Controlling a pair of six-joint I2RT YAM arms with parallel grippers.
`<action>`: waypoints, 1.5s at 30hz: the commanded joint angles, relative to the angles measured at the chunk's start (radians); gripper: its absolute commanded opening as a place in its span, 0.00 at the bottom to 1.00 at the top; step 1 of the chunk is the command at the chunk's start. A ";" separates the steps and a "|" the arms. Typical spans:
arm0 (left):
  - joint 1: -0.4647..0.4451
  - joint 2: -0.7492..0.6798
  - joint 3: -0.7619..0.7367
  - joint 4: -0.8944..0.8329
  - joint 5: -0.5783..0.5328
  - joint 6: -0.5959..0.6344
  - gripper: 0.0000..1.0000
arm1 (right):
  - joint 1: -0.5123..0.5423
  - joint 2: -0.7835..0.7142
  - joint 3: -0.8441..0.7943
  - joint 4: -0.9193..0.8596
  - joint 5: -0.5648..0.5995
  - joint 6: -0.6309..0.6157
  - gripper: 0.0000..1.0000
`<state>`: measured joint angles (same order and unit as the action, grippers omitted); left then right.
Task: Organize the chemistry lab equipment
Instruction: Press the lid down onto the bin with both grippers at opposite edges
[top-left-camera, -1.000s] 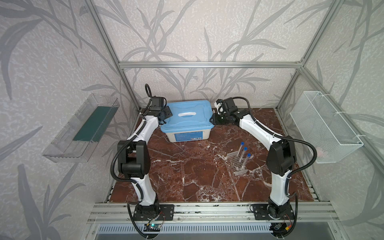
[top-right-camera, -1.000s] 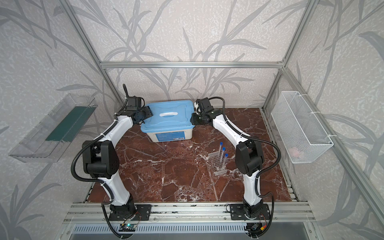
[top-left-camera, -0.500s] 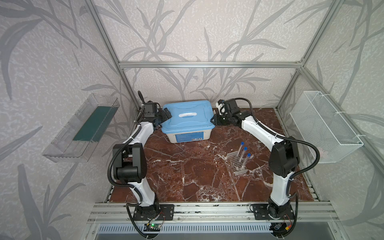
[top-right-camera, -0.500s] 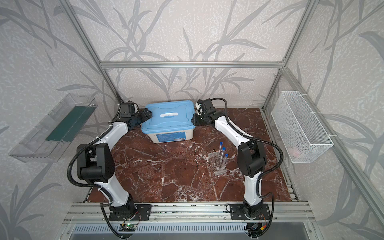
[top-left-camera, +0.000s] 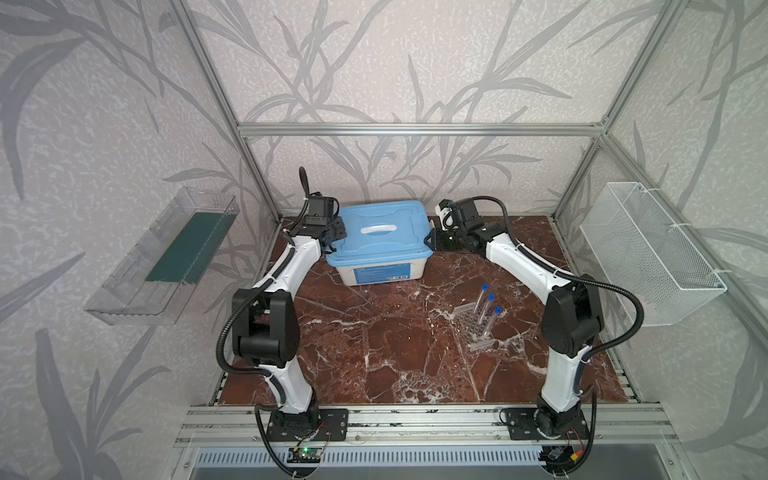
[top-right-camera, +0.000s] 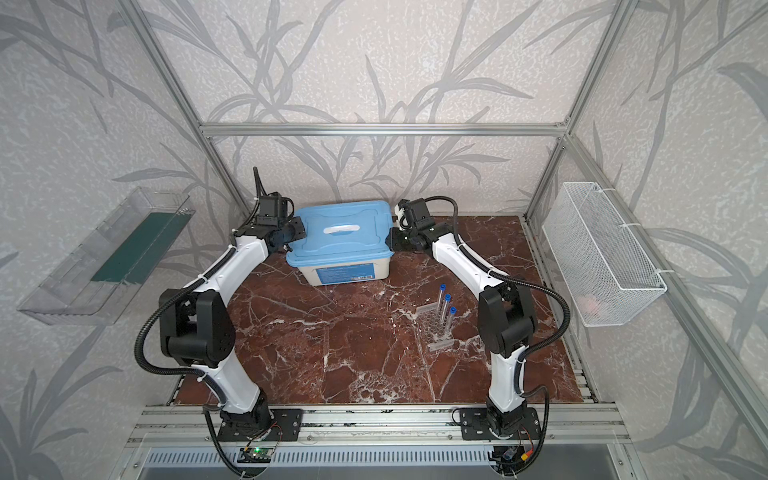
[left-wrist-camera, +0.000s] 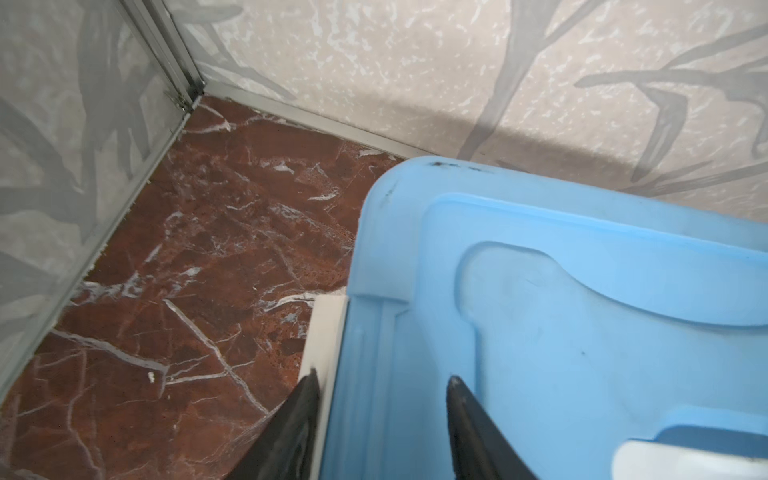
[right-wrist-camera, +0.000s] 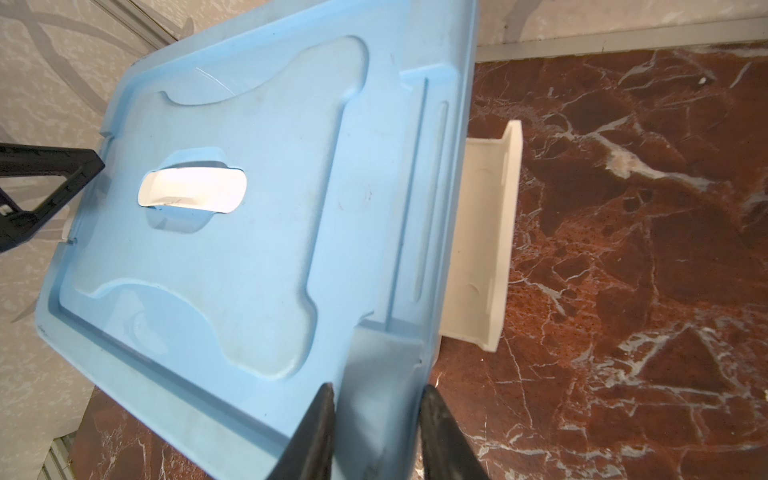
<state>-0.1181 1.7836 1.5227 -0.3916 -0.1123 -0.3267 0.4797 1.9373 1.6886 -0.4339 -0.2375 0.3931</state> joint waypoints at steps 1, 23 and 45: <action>-0.103 0.079 0.024 -0.205 -0.073 0.064 0.45 | 0.023 0.047 -0.062 -0.137 -0.007 -0.024 0.33; -0.089 0.096 0.006 -0.225 -0.084 -0.015 0.40 | -0.103 -0.061 -0.044 0.062 -0.203 0.067 0.99; -0.123 0.089 -0.016 -0.197 -0.037 -0.019 0.40 | -0.031 0.057 0.094 -0.024 -0.151 -0.062 0.87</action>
<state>-0.2020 1.8252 1.5623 -0.4397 -0.2787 -0.3161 0.3901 2.0457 1.7260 -0.3408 -0.5102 0.4538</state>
